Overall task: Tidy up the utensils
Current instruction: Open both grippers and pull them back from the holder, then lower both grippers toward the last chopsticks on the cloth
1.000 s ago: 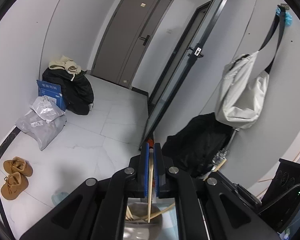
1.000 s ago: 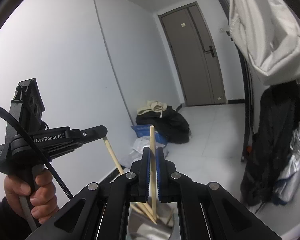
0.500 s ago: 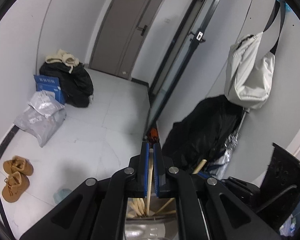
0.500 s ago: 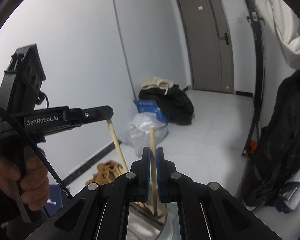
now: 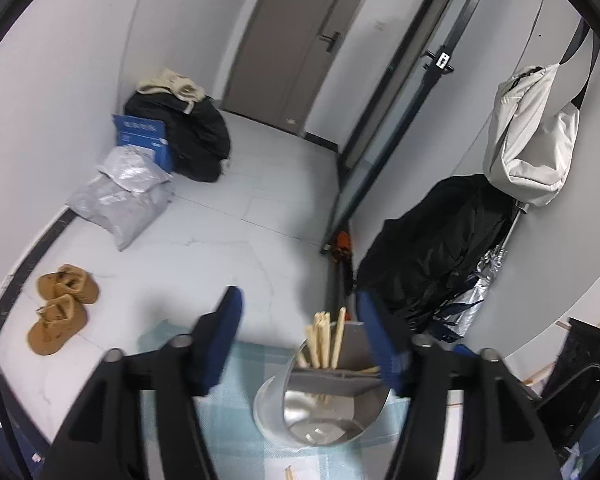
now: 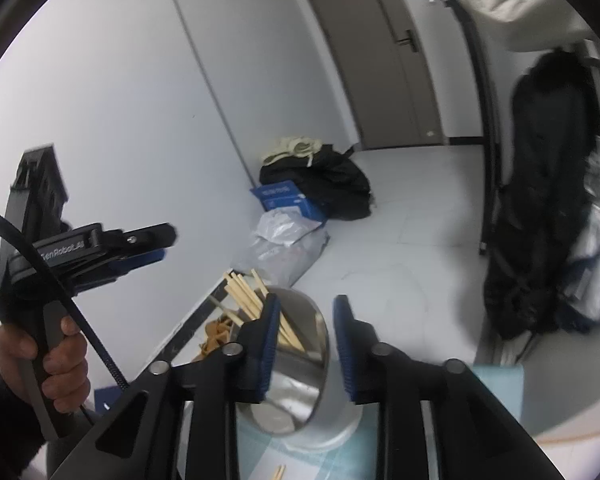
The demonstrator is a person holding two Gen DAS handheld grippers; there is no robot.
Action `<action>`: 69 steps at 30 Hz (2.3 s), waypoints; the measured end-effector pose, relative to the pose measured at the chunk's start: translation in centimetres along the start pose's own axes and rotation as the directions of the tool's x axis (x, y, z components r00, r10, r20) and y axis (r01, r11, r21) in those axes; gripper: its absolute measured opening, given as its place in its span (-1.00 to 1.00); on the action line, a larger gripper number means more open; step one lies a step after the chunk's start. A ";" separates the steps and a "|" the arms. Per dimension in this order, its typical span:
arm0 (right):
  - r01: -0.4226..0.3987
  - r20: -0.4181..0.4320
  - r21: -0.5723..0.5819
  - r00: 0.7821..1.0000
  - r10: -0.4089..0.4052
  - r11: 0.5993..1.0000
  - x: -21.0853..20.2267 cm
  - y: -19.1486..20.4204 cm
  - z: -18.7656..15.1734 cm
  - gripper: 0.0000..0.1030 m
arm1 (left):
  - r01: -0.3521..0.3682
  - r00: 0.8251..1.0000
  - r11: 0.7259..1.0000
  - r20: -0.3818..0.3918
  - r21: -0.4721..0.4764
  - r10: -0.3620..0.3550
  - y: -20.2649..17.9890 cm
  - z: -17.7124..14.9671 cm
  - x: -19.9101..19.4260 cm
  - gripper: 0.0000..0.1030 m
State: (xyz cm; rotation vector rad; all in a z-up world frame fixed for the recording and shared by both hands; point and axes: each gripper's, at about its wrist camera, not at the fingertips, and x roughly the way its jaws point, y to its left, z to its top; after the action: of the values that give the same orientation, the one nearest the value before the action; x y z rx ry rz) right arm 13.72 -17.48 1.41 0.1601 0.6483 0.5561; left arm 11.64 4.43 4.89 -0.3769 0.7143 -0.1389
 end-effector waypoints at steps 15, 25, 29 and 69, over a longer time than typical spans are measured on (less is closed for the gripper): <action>0.044 0.103 0.030 0.994 -0.046 0.999 -11.1 4.0 -4.4 0.35 | -0.082 0.991 0.995 0.110 0.064 0.074 -3.2 -5.2 -8.1 0.86; 0.081 0.086 0.037 0.993 -0.084 0.996 -12.7 5.0 -10.5 0.46 | -0.107 0.992 0.990 0.080 0.097 0.099 -2.1 -11.3 -8.2 0.91; 0.098 0.060 0.042 0.993 -0.101 0.994 -12.2 4.9 -12.6 0.48 | -0.130 0.990 0.986 0.062 0.106 0.124 -1.4 -13.6 -6.6 0.91; 0.154 -0.486 -0.098 0.855 -0.182 0.983 7.7 4.6 -19.1 -0.29 | -0.171 0.976 0.974 -0.164 -0.150 0.146 9.9 -13.3 0.8 0.91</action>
State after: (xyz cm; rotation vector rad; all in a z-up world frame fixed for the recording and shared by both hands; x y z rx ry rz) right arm 5.08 -9.97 -16.37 -0.0996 1.1353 0.4448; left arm 3.40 9.52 -8.64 -0.4670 0.9064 0.0442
